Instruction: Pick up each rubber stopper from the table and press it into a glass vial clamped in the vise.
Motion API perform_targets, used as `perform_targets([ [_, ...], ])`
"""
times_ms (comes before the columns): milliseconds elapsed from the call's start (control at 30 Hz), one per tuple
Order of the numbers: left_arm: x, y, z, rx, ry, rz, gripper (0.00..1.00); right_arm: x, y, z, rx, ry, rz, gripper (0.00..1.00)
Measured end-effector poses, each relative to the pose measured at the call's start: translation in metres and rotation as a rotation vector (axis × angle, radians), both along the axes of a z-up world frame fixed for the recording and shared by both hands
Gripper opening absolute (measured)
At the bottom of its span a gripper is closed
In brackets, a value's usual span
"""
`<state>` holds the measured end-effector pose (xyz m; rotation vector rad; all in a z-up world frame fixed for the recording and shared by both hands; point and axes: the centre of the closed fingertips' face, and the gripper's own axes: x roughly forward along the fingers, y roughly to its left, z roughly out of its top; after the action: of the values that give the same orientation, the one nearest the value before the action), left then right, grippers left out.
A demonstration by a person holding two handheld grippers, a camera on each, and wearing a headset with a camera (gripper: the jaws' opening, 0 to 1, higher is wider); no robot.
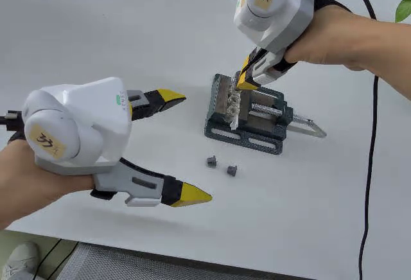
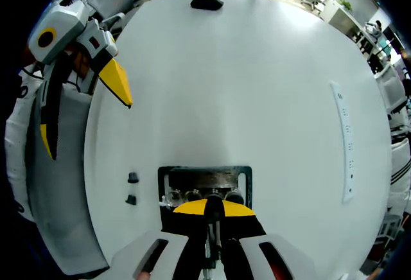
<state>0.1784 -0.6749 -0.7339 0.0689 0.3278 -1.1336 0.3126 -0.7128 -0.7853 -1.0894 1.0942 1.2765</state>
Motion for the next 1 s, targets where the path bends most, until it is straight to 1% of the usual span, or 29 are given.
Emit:
perform_targets([
  [167,-0.0002,-0.0002,-0.0003,0.001,0.001,0.001,0.88,-0.0002,0.0004,-0.0013,-0.018,-0.003,0.018,0.02],
  [233,0.0002,-0.0002,-0.0004,-0.002,0.0,0.001,0.89,-0.003,0.0027,-0.0018,-0.024,-0.008,0.025,0.02],
  [333,0.0002,0.0001,-0.0009,0.0,-0.001,0.0,0.88,-0.0006,0.0011,-0.0016,-0.037,-0.005,0.031,0.02],
  [400,0.0003,0.0001,-0.001,-0.002,0.001,0.001,0.88,-0.002,0.0,-0.0011,-0.045,-0.007,0.045,0.01],
  [467,0.0005,0.0003,-0.0016,0.002,0.0,0.001,0.88,-0.0025,-0.0002,-0.001,-0.049,-0.007,0.027,0.01],
  [500,0.0006,0.0002,-0.0012,0.0,0.0,0.002,0.89,-0.0021,-0.0002,-0.0011,-0.049,-0.006,0.029,0.01],
  [633,0.0004,0.0,-0.0002,0.003,-0.002,0.003,0.89,-0.0032,-0.0011,-0.0002,-0.036,0.005,0.015,0.01],
  [800,-0.0003,-0.0007,0.001,0.01,-0.004,0.002,0.89,-0.0047,-0.0016,0.0008,-0.022,0.003,0.011,0.02],
  [900,-0.001,-0.0017,0.002,0.011,-0.004,0.001,0.89,-0.0009,-0.0024,0.0003,-0.007,0.001,0.001,0.02],
  [1000,-0.0012,-0.001,0.0015,0.015,-0.006,-0.001,0.89,-0.0007,-0.0028,0.0004,0.009,-0.003,-0.006,0.02],
])
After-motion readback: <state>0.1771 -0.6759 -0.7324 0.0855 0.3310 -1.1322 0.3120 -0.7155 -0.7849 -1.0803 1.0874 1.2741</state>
